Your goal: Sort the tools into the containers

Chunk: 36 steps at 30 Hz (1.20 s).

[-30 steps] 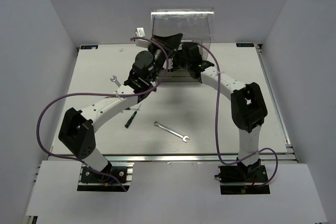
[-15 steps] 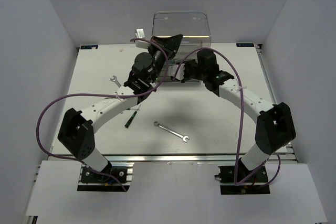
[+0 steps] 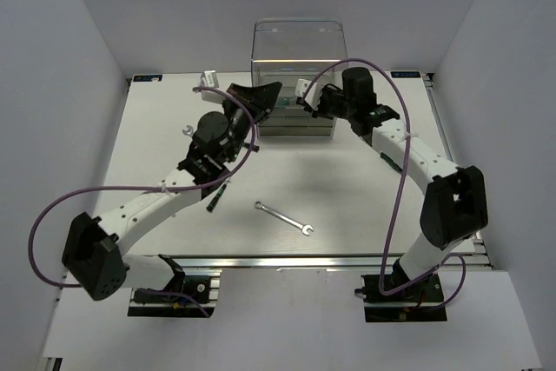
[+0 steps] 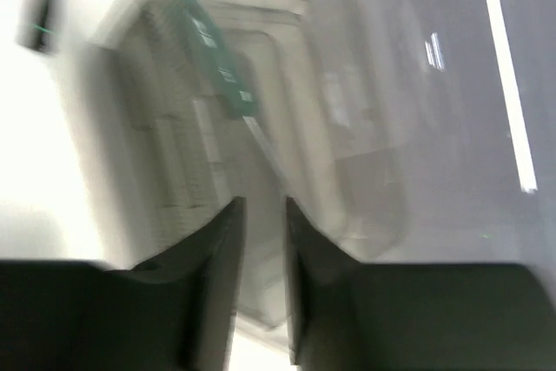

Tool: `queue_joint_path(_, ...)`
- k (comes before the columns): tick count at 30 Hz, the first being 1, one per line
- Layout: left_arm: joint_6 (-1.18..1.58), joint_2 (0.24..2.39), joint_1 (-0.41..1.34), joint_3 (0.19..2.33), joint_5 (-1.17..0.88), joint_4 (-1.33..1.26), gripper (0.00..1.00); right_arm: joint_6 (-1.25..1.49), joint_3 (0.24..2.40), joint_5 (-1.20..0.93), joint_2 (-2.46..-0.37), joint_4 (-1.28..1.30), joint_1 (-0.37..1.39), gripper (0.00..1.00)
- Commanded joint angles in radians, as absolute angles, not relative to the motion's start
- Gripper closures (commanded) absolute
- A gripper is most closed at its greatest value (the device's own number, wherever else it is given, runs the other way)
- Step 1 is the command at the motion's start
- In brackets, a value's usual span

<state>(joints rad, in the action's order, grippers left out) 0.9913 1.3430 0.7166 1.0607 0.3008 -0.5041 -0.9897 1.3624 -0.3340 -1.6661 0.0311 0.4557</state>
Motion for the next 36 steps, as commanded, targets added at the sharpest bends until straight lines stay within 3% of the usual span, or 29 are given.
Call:
queue_joint_path(1,0.965,1.241,0.715,0.968,0.305,-0.413,0.78,-0.841,1.378,-0.518,-1.555,0.219,0.408,0.73)
queue_joint_path(2,1.003,1.23,0.715,0.898,0.314,-0.417,0.72,-0.815,1.35,-0.541,-1.505,0.241,0.396,0.78)
queue_joint_path(4,1.043,1.221,0.715,0.829,0.318,-0.466,0.59,-0.746,1.236,-0.599,-1.439,0.276,0.359,0.78)
queue_joint_path(5,1.078,1.233,0.715,0.783,0.316,-0.485,0.49,-0.721,1.186,-0.606,-1.363,0.272,0.35,0.72)
queue_joint_path(7,1.104,1.265,0.715,0.761,0.293,-0.546,0.45,-0.626,1.046,-0.586,-1.278,0.24,0.318,0.54)
queue_joint_path(8,1.111,1.31,0.715,0.759,0.278,-0.563,0.42,-0.583,1.004,-0.568,-1.202,0.226,0.305,0.34)
queue_joint_path(11,1.114,1.382,0.715,0.793,0.227,-0.594,0.41,-0.456,0.902,-0.457,-1.097,0.222,0.232,0.16)
queue_joint_path(18,1.12,1.58,0.715,0.847,0.224,-0.707,0.37,-0.431,0.925,-0.38,-1.195,0.385,-0.03,0.14)
queue_joint_path(22,1.14,1.737,0.715,0.926,0.215,-0.75,0.26,-0.449,0.951,-0.334,-1.308,0.382,-0.092,0.14)
queue_joint_path(26,1.169,1.854,0.715,1.014,0.245,-0.837,0.23,-0.472,1.0,-0.368,-1.382,0.393,-0.158,0.16)
queue_joint_path(36,1.218,2.002,0.715,1.114,0.423,-0.936,0.29,-0.505,0.993,-0.399,-1.437,0.367,-0.212,0.19)
